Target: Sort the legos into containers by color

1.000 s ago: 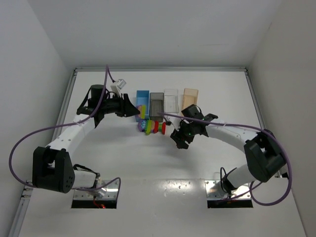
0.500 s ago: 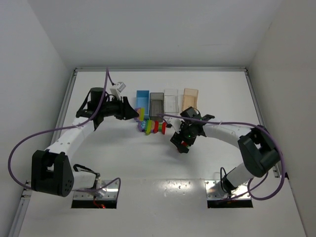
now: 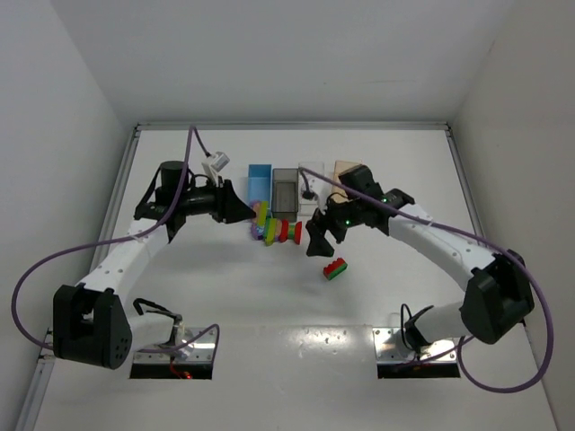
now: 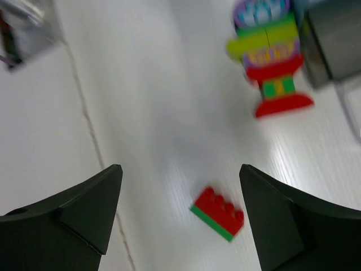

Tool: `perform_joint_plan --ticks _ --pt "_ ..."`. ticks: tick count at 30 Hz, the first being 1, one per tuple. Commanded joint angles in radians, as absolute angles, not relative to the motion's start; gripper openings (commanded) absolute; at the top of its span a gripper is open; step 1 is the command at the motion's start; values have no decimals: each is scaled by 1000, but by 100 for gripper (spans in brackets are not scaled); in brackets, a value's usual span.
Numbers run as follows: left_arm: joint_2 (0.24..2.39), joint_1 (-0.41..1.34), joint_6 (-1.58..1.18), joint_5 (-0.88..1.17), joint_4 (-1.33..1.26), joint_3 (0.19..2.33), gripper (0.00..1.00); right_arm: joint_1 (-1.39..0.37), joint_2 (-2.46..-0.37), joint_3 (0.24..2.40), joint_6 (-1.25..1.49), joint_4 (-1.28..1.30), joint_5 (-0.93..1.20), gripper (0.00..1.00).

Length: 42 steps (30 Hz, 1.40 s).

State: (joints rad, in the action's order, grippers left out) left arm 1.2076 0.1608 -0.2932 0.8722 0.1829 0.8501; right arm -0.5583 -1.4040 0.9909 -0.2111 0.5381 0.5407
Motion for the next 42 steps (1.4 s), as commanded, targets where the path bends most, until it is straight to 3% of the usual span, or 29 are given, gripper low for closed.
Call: perform_joint_plan --ticks 1,6,13,34,42 --pt "1181 167 -293 1055 103 841 0 -534 -1411 1101 -111 462 889 85" --pt "1172 186 -339 1127 69 859 0 -534 -1512 1176 73 315 1075 84" --pt "1172 195 -452 1232 -52 859 0 -515 -1566 1112 331 -24 1215 81" --pt "1190 206 -535 1261 -129 831 0 -515 -1658 1193 431 -137 1215 81" --pt "1190 215 -535 1241 -129 813 0 -515 -1667 1212 451 -156 1206 76"
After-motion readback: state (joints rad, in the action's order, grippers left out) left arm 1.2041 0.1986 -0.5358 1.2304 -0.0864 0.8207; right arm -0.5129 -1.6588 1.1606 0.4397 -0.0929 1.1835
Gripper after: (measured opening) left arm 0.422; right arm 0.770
